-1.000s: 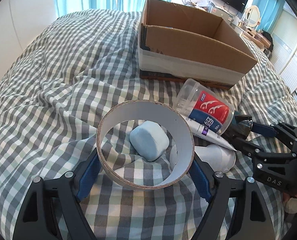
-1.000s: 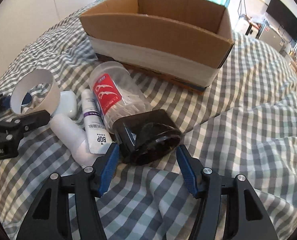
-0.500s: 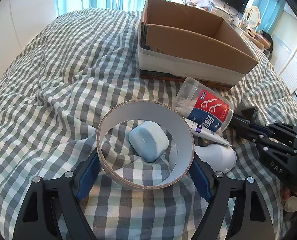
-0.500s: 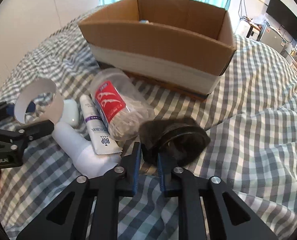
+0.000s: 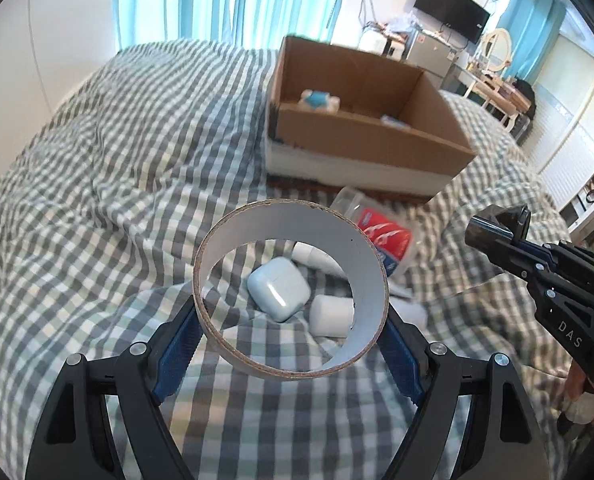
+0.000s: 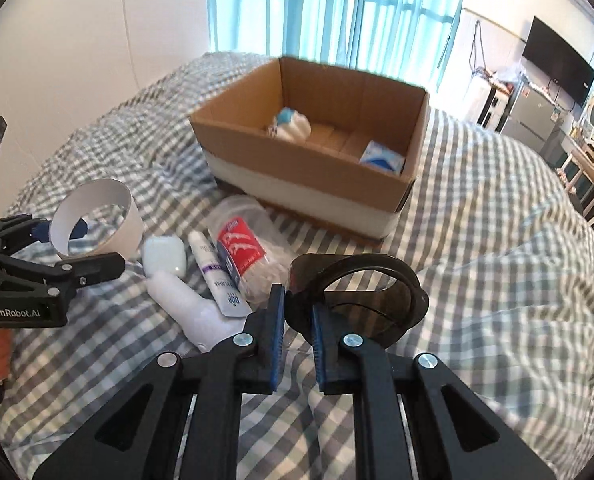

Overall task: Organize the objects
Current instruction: 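Carry tape roll and black cup into the box and release both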

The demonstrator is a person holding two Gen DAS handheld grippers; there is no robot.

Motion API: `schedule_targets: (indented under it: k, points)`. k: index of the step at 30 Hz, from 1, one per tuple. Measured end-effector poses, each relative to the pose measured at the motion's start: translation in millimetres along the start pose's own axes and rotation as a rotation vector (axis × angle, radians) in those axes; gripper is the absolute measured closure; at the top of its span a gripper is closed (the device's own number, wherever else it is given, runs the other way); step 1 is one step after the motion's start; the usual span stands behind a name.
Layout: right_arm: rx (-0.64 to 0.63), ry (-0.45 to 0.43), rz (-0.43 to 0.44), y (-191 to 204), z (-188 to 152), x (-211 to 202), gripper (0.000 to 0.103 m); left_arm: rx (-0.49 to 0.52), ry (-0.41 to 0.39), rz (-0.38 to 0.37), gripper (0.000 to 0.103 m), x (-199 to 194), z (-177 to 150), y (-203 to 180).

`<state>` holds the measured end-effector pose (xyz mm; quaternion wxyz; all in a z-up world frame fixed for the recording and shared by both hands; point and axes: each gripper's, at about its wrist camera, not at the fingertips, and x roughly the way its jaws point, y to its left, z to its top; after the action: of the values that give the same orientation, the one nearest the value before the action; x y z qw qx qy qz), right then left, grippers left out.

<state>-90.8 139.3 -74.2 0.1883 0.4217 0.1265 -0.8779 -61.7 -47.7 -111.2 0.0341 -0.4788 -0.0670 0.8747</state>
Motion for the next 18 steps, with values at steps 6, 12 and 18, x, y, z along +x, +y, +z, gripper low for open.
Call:
schedule_targets:
  k: [6,12,18]
  points:
    - [-0.031,-0.062,-0.022,13.3,18.9,-28.4,0.091,0.051,-0.085,-0.012,0.019,-37.0,17.2,-18.3]
    - [-0.061,-0.134,-0.036,16.0,40.8,-61.1,0.091,0.095,-0.149,-0.02,0.019,-61.0,42.1,-33.2]
    - [-0.078,-0.193,-0.041,9.9,72.2,-82.0,0.091,0.14,-0.212,-0.004,0.019,-74.2,75.3,-44.5]
